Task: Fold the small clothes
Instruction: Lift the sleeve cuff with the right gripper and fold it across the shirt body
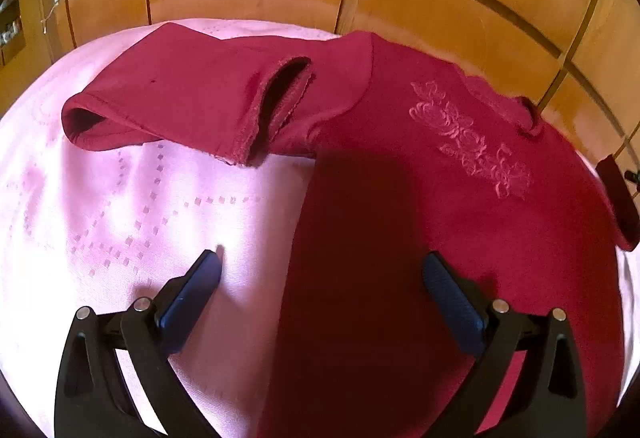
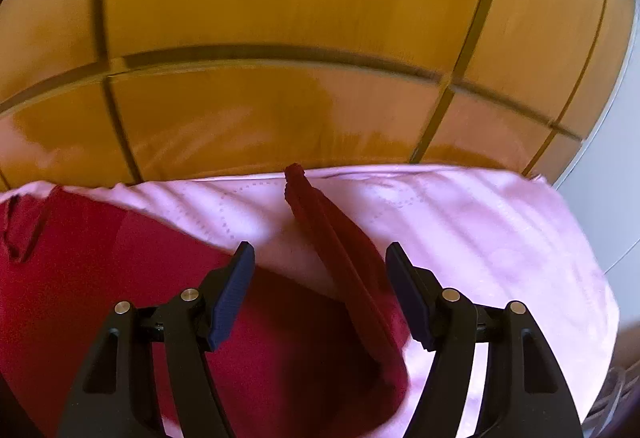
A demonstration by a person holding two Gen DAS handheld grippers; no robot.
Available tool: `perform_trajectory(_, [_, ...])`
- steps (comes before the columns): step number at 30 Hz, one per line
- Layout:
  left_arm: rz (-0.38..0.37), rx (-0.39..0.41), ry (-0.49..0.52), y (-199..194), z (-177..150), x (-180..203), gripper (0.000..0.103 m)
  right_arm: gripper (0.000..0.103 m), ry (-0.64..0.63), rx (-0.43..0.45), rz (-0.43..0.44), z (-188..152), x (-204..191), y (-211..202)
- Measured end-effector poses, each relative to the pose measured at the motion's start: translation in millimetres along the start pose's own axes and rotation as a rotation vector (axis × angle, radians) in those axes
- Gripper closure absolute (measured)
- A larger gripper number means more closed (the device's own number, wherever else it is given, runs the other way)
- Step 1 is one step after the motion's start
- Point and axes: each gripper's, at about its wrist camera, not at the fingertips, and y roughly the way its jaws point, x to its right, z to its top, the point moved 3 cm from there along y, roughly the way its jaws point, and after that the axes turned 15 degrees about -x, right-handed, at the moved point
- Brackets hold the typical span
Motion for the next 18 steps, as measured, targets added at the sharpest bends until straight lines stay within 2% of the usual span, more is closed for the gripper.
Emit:
perform_trajectory(2, [0.007, 0.0, 0.005, 1, -1, 2, 0.002, 0.036, 0.019, -0.027, -0.007, 7, 0, 14])
perform_trajectory(3, [0.012, 0.002, 0.006, 1, -2, 3, 0.002, 0.04, 0.022, -0.048, -0.021, 10, 0, 22])
perform_trajectory(7, [0.003, 0.007, 0.005, 3, -2, 1, 0.002, 0.092, 0.039, -0.117, -0.014, 16, 2, 47])
perform_trajectory(11, [-0.011, 0.01, 0.0, 1, -3, -3, 0.002, 0.094, 0.136, -0.093, 0.058, 13, 16, 36])
perform_trajectory(15, [0.005, 0.0, 0.006, 2, -2, -1, 0.002, 0.094, 0.184, -0.038, 0.097, 13, 25, 7])
perform_trajectory(18, [0.006, -0.011, 0.005, 1, 1, 0, 0.002, 0.094, 0.217, 0.003, 0.159, 13, 27, -23])
